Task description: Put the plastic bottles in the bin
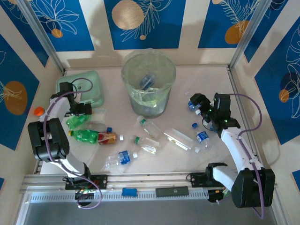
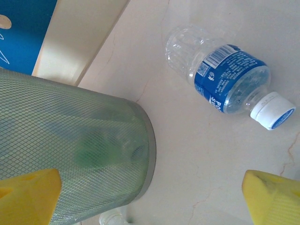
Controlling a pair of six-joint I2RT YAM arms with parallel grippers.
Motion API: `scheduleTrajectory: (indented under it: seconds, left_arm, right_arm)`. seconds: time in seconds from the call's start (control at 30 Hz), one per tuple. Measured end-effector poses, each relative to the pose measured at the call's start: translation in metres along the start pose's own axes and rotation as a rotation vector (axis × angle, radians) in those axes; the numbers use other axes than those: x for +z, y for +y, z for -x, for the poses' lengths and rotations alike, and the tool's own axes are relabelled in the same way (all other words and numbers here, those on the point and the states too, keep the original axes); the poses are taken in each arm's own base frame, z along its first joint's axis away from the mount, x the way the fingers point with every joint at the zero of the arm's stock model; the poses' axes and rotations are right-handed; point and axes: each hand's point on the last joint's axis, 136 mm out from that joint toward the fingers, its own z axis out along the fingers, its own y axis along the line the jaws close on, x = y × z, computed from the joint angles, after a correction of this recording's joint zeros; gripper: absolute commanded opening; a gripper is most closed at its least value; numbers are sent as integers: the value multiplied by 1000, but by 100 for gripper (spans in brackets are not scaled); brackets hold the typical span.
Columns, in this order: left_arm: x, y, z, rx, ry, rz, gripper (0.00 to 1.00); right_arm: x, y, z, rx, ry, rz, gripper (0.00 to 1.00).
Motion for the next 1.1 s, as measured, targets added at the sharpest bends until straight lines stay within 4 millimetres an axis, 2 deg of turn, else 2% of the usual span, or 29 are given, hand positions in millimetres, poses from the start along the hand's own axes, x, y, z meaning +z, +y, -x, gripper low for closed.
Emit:
scheduleTrajectory:
  seconds: [0.1, 0.33, 0.47, 0.77, 0.93, 1.1]
  left_arm:
    - [4, 2, 1, 15, 15, 7, 84]
    - [12, -6, -7, 67, 49, 9, 84]
    - [16, -8, -16, 92, 72, 15, 83]
    - [29, -6, -15, 117, 111, 41, 77]
    - [40, -4, -16, 130, 143, 46, 70]
    - [39, -2, -15, 139, 148, 59, 62]
  right_arm:
    - [-4, -2, 3, 6, -12, -2, 99]
    - [-12, -2, 8, 10, -41, 7, 99]
    - [-12, -7, 7, 16, -39, -3, 99]
    - [-12, -8, 8, 19, -41, -5, 99]
    - [-13, -10, 8, 20, -40, -11, 99]
    - [-13, -13, 7, 18, -36, -23, 99]
